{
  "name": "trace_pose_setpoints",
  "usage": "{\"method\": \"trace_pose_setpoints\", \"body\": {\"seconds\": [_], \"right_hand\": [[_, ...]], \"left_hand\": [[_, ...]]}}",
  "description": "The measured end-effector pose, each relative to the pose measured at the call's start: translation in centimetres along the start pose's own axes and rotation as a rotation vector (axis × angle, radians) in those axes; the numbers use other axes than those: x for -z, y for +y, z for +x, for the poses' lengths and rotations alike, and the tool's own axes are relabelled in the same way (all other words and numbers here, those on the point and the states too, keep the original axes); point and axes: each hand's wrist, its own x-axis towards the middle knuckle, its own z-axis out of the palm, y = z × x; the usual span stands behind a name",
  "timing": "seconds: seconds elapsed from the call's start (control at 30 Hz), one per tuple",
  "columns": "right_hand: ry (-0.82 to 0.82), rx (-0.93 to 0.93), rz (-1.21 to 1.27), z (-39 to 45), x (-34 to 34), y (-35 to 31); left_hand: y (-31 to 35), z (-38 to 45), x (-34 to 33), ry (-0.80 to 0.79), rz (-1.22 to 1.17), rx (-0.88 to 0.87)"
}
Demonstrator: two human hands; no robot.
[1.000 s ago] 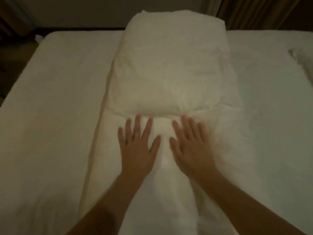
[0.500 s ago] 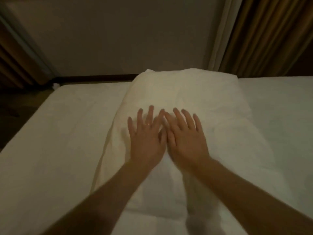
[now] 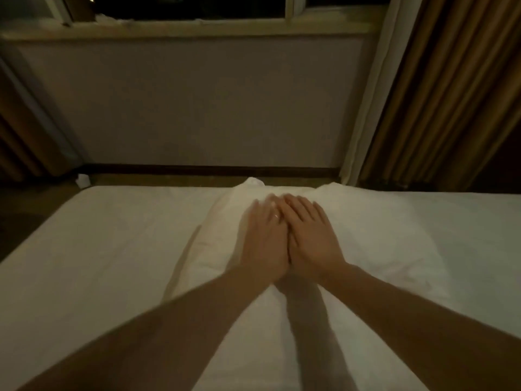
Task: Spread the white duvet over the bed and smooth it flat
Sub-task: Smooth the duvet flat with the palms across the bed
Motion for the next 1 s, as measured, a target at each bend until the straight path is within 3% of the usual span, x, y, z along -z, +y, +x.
{"method": "trace_pose_setpoints", "body": {"seconds": [0.07,0.17,0.27,0.37,0.43,0.5,0.53,0.6,0.67,0.73,0.87,1.0], "right_hand": [[-0.07,-0.037,-0.114,2.9,-2.2,2.7],[-0.041,-0.266,-0.23,1.6,-6.3,8.9],[0.002,-0.445,-0.207,0.6,-9.8,11.7],[-0.002,-0.501,-0.151,1.0,-12.0,12.0],[-0.107,-0.496,-0.089,1.4,-12.3,11.9],[-0.315,-0.514,-0.011,1.9,-10.6,12.9],[-0.372,-0.512,0.015,2.4,-9.6,12.9],[-0.276,-0.417,-0.005,2.9,-7.5,10.6],[-0.134,-0.142,0.057,2.2,-7.0,6.9],[-0.15,0.03,0.047,1.4,-7.5,5.3],[-0.064,-0.298,-0.126,0.1,-7.9,13.0],[-0.169,-0.529,-0.22,-1.9,-8.7,17.5]], "left_hand": [[-2.1,3.1,-2.9,-0.071,-0.026,0.068],[-3.5,4.4,-8.5,-0.093,-0.13,0.182],[-2.7,5.7,-11.7,-0.118,-0.126,0.27],[-3.0,6.7,-13.6,-0.126,-0.174,0.36],[-4.1,6.8,-13.8,-0.128,-0.205,0.414],[-4.2,7.3,-12.8,-0.2,-0.224,0.449],[-4.1,7.1,-11.9,-0.237,-0.213,0.459],[-2.9,6.0,-9.7,-0.255,-0.195,0.443],[-0.8,4.1,-9.0,-0.168,-0.138,0.246],[0.1,2.7,-9.7,-0.11,-0.117,0.077],[-2.9,3.9,-12.1,-0.091,-0.173,0.252],[-2.8,5.1,-13.6,-0.059,-0.194,0.368]]}}
